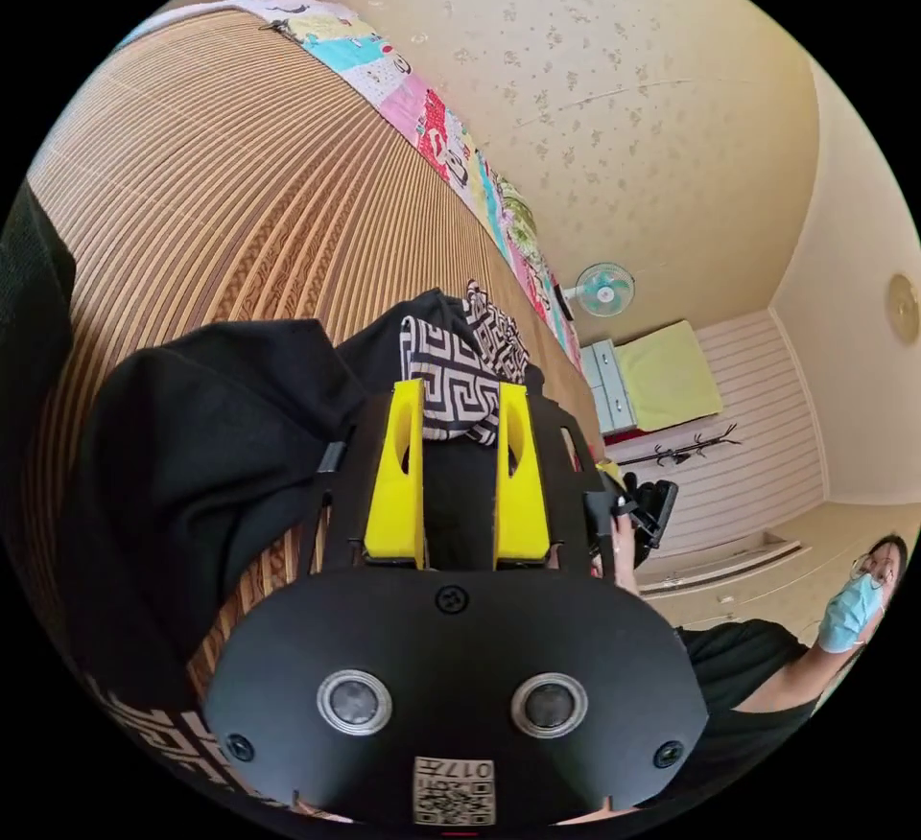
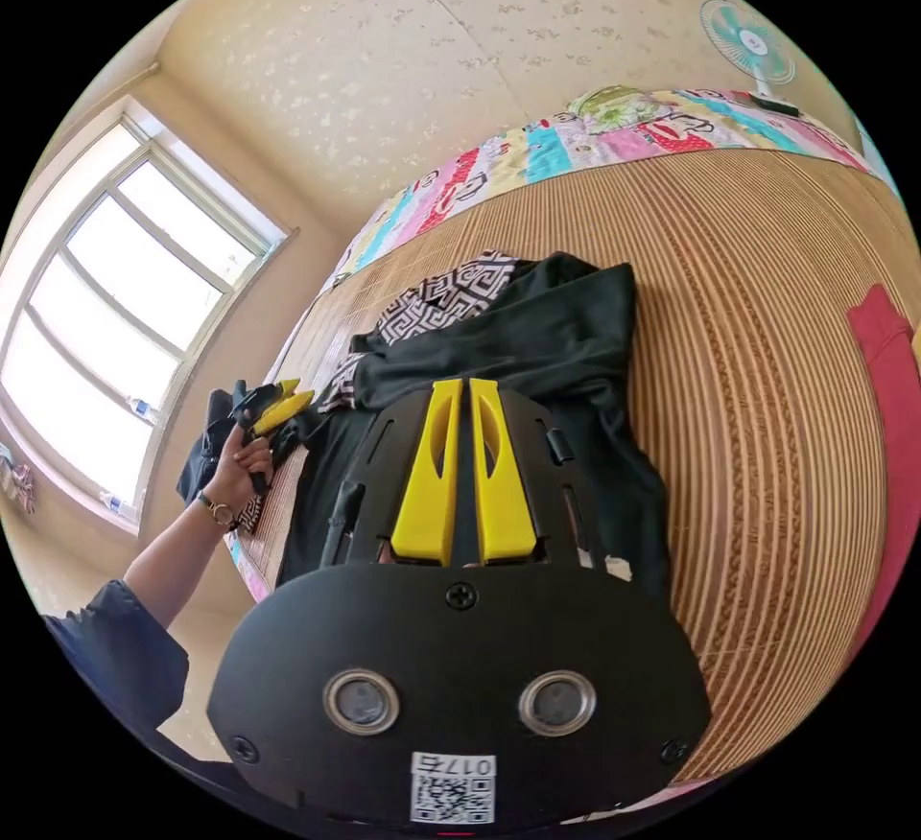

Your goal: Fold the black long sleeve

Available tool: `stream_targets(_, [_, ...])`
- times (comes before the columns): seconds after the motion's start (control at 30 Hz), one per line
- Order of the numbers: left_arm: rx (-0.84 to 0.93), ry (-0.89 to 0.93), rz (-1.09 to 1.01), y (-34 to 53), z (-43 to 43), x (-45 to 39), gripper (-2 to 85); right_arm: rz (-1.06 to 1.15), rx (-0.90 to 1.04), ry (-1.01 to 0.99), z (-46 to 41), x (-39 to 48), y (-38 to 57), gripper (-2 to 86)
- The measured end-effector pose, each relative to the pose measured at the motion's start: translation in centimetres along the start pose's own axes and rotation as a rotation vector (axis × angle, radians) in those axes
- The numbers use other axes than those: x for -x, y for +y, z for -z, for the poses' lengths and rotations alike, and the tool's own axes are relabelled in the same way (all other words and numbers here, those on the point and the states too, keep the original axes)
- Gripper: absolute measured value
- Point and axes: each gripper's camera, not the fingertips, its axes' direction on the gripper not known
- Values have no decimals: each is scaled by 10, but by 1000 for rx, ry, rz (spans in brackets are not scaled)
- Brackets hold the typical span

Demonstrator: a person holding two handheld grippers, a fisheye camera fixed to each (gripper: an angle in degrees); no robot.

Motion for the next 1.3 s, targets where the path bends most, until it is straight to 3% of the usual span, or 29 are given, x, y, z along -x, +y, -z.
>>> stream_targets(0.1, [62,-195,-80,1,-20,-36,120,-36,-44,73,14,-46,-30,28])
stream_targets(0.3, [76,-311,-47,4,-42,-45,66,-74,30,161,-15,-100,-105,48])
stream_targets(0.5, [19,-291,-96,19,-33,-61,18,-57,174,222,-77,-125,-143,47])
stream_targets(0.67, [-29,-42,-124,34,-11,-55,8,7,99,306,-85,-131,-155,18])
stream_targets(0.77, [8,-83,-136,44,-11,-49,9,-21,64,323,-83,-145,-163,17])
stream_targets(0.97, [64,-168,-96,58,-33,-34,39,9,111,312,-84,-156,-180,27])
stream_targets(1.2, [-128,-363,-117,83,-9,-69,88,14,61,109,-1,-162,-155,58])
stream_targets(1.3, [-196,-335,-179,85,-13,-99,88,27,113,110,26,-159,-118,64])
